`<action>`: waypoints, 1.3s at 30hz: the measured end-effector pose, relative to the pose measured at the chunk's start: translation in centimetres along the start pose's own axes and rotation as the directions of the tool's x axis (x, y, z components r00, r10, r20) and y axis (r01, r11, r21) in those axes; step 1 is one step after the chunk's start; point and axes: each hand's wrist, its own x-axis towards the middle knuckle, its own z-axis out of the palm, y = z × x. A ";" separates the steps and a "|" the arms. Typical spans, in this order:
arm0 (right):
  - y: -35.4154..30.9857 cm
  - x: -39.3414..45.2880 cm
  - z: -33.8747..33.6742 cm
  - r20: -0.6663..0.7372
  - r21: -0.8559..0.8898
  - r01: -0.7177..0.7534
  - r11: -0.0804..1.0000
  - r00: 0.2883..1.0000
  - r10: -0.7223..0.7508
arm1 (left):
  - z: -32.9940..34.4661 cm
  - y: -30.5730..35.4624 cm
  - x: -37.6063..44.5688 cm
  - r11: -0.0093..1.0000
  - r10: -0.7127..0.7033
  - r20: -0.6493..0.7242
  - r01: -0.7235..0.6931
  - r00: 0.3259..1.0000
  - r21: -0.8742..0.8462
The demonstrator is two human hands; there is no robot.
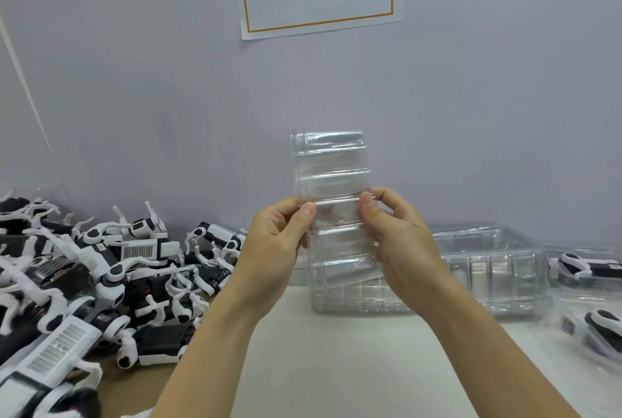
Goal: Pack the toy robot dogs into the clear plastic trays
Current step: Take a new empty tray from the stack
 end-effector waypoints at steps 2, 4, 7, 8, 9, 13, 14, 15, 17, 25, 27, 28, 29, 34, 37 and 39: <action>-0.1 0.0 0.0 -0.001 0.001 0.004 1.000 1.000 -0.004 | -0.2 -0.1 0.0 0.999 0.024 0.018 -0.024 1.000 0.033; 0.0 -0.1 0.0 -0.001 0.001 0.003 1.000 1.000 -0.003 | -0.4 -0.2 0.0 0.997 0.029 0.035 -0.031 0.999 0.076; 0.2 -0.1 0.0 0.009 -0.033 0.008 0.999 1.000 -0.008 | -1.0 -0.4 0.1 0.997 0.005 0.061 -0.010 0.998 0.080; 0.3 -0.1 0.0 0.019 -0.058 0.009 0.998 1.000 -0.008 | -1.2 -0.4 0.2 0.997 -0.002 0.069 -0.003 0.998 0.082; 0.3 -0.1 0.0 0.026 -0.081 0.008 0.997 1.000 -0.006 | -1.4 -0.5 0.2 0.996 -0.009 0.068 0.002 0.998 0.094; 0.6 0.0 -0.1 -0.026 -0.155 0.017 0.988 0.999 -0.021 | -1.3 -0.7 0.2 0.978 -0.005 0.041 -0.004 0.999 0.210; 0.7 0.1 -0.2 -0.060 -0.172 0.024 0.985 0.998 -0.035 | -1.0 -0.6 0.2 0.972 -0.001 0.029 -0.006 1.000 0.235; 0.7 0.1 -0.2 -0.091 -0.186 0.030 0.982 0.995 -0.047 | -0.7 -0.5 0.2 0.967 0.005 0.017 -0.009 1.000 0.256; 0.7 0.2 -0.4 -0.132 -0.203 0.036 0.978 0.989 -0.064 | -0.2 -0.3 0.1 0.959 0.016 -0.011 -0.012 1.000 0.284; 0.1 0.3 -0.7 -0.215 -0.291 0.093 0.952 0.963 -0.160 | 0.5 0.1 0.0 0.948 0.062 -0.049 -0.043 0.997 0.316; -0.2 0.3 -0.9 -0.236 -0.294 0.106 0.950 0.955 -0.179 | 0.7 0.2 0.0 0.949 0.086 -0.068 -0.061 0.994 0.308; -0.4 0.4 -1.1 -0.248 -0.297 0.110 0.949 0.951 -0.187 | 0.8 0.1 0.0 0.948 0.101 -0.080 -0.072 0.992 0.309; -0.5 0.4 -1.3 -0.260 -0.300 0.109 0.948 0.946 -0.191 | 0.8 0.1 0.0 0.947 0.113 -0.096 -0.078 0.989 0.311; -1.7 0.5 -3.6 -0.387 -0.270 0.075 0.960 0.904 -0.180 | -0.6 -0.1 0.3 0.972 0.107 -0.248 -0.048 0.963 0.232; -2.9 0.5 -5.9 -0.520 -0.214 0.086 0.973 0.833 -0.188 | -1.7 -0.2 0.5 0.989 0.082 -0.383 -0.028 0.920 0.144; -3.4 0.3 -7.0 -0.603 -0.185 0.107 0.977 0.773 -0.199 | -2.0 -0.4 0.6 0.999 0.038 -0.470 -0.032 0.882 0.020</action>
